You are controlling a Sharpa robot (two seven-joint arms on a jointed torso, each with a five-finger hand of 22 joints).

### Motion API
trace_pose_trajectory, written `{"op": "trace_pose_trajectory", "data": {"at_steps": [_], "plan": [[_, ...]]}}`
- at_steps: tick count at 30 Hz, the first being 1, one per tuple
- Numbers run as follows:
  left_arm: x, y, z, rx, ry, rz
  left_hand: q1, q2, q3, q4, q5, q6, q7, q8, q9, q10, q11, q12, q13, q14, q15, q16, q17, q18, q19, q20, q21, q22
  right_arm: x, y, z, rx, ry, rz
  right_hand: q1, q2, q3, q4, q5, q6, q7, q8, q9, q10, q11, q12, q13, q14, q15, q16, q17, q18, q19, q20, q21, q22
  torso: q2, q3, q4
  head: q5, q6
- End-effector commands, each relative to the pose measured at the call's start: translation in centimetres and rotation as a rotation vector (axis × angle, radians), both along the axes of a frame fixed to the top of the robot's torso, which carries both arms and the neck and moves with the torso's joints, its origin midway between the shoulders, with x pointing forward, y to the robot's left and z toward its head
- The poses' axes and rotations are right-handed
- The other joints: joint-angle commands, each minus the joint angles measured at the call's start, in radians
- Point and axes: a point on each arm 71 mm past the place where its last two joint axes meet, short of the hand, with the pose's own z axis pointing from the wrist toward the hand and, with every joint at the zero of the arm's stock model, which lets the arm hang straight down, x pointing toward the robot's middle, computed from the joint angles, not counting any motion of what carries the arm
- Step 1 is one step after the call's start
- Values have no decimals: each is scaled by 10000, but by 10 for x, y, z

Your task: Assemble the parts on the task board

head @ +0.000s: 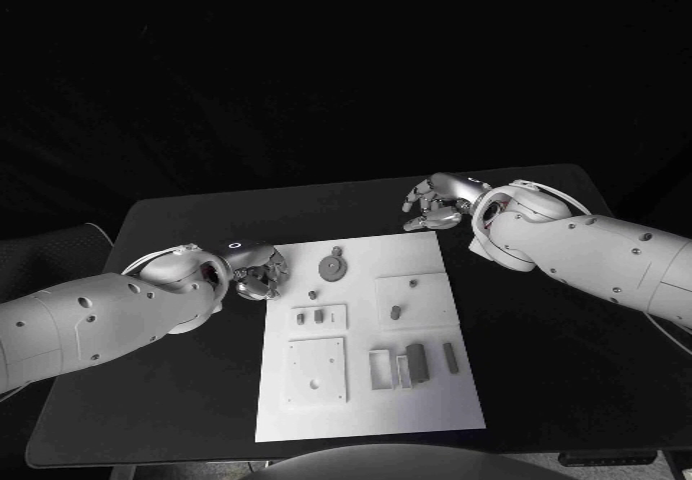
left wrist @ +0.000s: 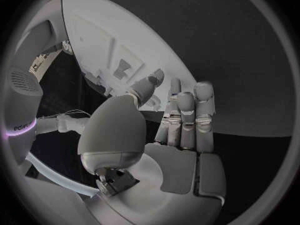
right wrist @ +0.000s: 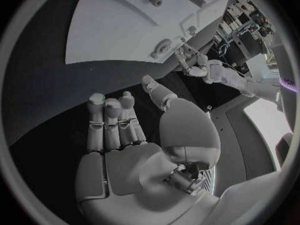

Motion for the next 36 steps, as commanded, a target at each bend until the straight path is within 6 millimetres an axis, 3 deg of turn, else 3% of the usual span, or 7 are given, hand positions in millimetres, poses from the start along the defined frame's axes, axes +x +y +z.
{"op": "trace_pose_trajectory", "data": {"at_steps": [1,6,7,14,21,30,36], "plan": [[10,17,15,-1185,-406,881,197,27,146,22,-64,136,39,99,43,-197,85,-97,7,-112,52,-102,-58,958,-129,28,-101,120,-10,0,-1,524,103,324,17,-6,101,-113,38,-57,40,-21,47,-133,128,-1334,-1095,-235,43,-854,-481,572,-310,243,-651,-357,-5,10,-14,-45,161],[20,41,30,-2725,-266,2211,207,-45,457,173,-90,94,77,156,82,-732,331,-209,-82,-580,297,-765,-376,891,-645,274,-645,-136,-23,-4,-5,555,396,546,199,173,311,-358,13,-17,184,42,96,-860,361,-3768,-2872,-101,299,-1499,-890,633,-287,414,-1054,-635,-3,19,-12,-146,310],[23,49,36,-3335,-135,2716,195,-56,517,205,-88,67,112,187,107,-921,408,-201,-128,-690,383,-1102,-544,873,-813,365,-922,-303,-28,-6,-7,460,420,637,281,266,319,-449,-6,-17,237,113,113,556,561,-5975,-4898,449,508,-1640,-1055,633,144,470,-998,-682,-8,27,-15,-162,350],[27,68,46,-5843,711,4422,-102,-77,453,328,-92,-101,160,245,174,-1100,566,-156,-205,-1154,577,-2408,-1144,699,-1443,628,-1951,-961,-48,-13,-14,-733,55,1205,719,207,138,-480,-9,124,117,218,96,742,538,-6980,-5661,1150,413,-1264,-887,643,742,97,-666,-562,-16,43,-19,-78,516],[25,66,46,-6465,1032,4551,-102,-77,453,328,-92,-101,160,245,174,-1100,566,-156,-205,-1154,577,-2408,-1144,699,-1443,628,-1951,-961,-71,-8,-27,-2093,-253,2102,719,207,138,-480,-9,124,117,218,96,742,538,-6980,-5661,1150,413,-1264,-887,643,742,97,-666,-562,-35,79,-55,-25,499],[24,58,45,-6622,1275,4408,-144,-78,383,305,-88,-132,160,255,186,-1108,579,-156,-214,-1172,589,-2606,-1228,681,-1509,641,-2110,-1075,-82,-1,-43,-2989,-426,2454,740,197,118,-469,6,152,106,233,93,829,530,-7051,-5728,1233,399,-1224,-871,643,807,55,-624,-543,-18,55,-31,-74,471],[24,56,45,-6642,1366,4373,-378,-10,53,299,-87,-186,287,293,217,-1081,578,-138,-222,-1052,601,-2979,-1350,628,-1448,654,-2397,-1318,-87,7,-53,-3215,-466,2592,944,-210,88,-452,-8,496,-7,412,146,1336,387,-7098,-5827,1457,262,-1145,-844,643,992,-93,-495,-485,-6,41,-15,-68,407]]}}
